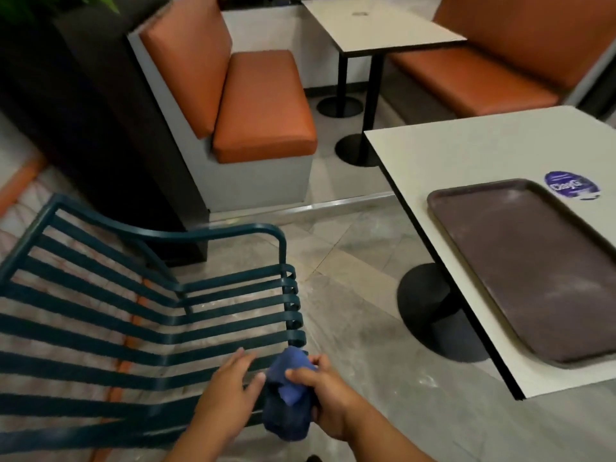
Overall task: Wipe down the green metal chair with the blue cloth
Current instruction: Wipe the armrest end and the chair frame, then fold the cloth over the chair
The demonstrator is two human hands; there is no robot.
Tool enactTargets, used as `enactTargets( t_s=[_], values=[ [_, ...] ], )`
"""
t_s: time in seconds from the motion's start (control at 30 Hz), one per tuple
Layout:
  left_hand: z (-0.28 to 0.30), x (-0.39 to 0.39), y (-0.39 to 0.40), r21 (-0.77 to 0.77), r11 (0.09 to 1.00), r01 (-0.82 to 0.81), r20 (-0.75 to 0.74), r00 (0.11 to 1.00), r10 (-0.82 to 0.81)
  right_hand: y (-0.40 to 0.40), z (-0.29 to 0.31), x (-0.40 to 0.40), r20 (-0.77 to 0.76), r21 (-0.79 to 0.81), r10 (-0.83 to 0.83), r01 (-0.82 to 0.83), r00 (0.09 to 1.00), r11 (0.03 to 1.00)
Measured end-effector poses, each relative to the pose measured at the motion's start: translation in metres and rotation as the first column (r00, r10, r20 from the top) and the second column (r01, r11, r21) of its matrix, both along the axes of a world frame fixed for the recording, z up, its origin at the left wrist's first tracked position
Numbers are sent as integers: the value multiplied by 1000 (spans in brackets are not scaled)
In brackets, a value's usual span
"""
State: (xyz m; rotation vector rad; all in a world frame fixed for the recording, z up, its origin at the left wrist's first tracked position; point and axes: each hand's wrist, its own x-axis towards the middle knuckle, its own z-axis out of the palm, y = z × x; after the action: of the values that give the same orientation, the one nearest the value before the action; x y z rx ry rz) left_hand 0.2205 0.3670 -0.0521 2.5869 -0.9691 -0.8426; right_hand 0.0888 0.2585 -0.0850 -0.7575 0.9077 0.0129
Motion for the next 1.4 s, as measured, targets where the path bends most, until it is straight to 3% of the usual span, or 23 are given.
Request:
enactTargets(
  t_s=[0.17,0.23,0.3,0.43,0.67,0.83,1.0,1.1,1.27,1.4],
  values=[
    [37,26,-23,-295,955,-3,-237,969,-70,-17,61,14,181,-180,31,2,983,984],
    [55,40,-29,-375,925,-66,-399,912,-96,-23,87,20,205,-294,61,2,977,956],
    [76,53,-34,-417,905,-85,-451,884,-125,-29,113,24,193,-427,103,-12,976,904],
    [122,73,-49,-495,867,-50,-310,943,-123,-40,165,34,154,-651,159,-21,975,759],
    [182,55,-109,-603,777,181,22,977,-211,-70,214,26,121,-848,-61,135,991,513],
    [183,1,-164,-622,725,296,22,932,-362,-109,218,-30,121,-897,-213,198,970,394],
    [160,-70,-225,-613,700,366,-25,877,-480,-166,194,-111,69,-902,-286,182,956,391],
    [137,-124,-267,-580,706,407,-36,853,-521,-210,175,-166,-40,-917,-322,93,946,387],
    [99,-216,-329,-425,754,500,-26,826,-563,-283,151,-259,-417,-854,-202,-306,886,420],
    [84,-260,-360,-390,812,434,-58,868,-492,-321,138,-297,-492,-835,-183,-401,851,377]
  ],
)
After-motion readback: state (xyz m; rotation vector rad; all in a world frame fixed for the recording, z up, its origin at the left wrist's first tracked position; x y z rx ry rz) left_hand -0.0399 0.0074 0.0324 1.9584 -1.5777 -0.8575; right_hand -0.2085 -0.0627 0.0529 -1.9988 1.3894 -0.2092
